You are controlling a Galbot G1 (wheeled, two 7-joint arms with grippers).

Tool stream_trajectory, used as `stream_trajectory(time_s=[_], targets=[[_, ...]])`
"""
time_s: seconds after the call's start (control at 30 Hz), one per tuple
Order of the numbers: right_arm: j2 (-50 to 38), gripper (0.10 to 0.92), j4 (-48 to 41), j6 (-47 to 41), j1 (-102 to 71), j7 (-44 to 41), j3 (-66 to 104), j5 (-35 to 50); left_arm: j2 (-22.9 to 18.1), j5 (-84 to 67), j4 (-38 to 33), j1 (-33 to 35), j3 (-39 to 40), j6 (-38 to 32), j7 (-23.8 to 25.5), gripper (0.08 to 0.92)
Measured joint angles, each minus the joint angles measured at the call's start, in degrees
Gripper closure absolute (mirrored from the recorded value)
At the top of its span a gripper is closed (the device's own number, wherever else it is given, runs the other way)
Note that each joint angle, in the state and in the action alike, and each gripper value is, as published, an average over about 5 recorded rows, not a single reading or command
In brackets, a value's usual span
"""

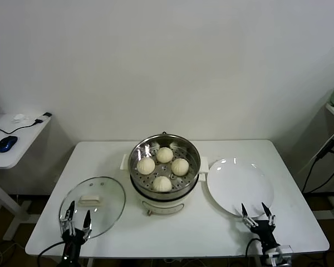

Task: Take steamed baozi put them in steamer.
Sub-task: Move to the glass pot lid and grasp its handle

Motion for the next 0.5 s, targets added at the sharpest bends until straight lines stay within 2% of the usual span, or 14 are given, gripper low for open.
stream_trajectory(time_s=[0.5], targets=[[2.05,0.203,6.49,-5.24,-4.46,2.40,1.28,-3.15,2.33,11.00,12.25,-10.61,1.02,2.69,0.46,0.177]])
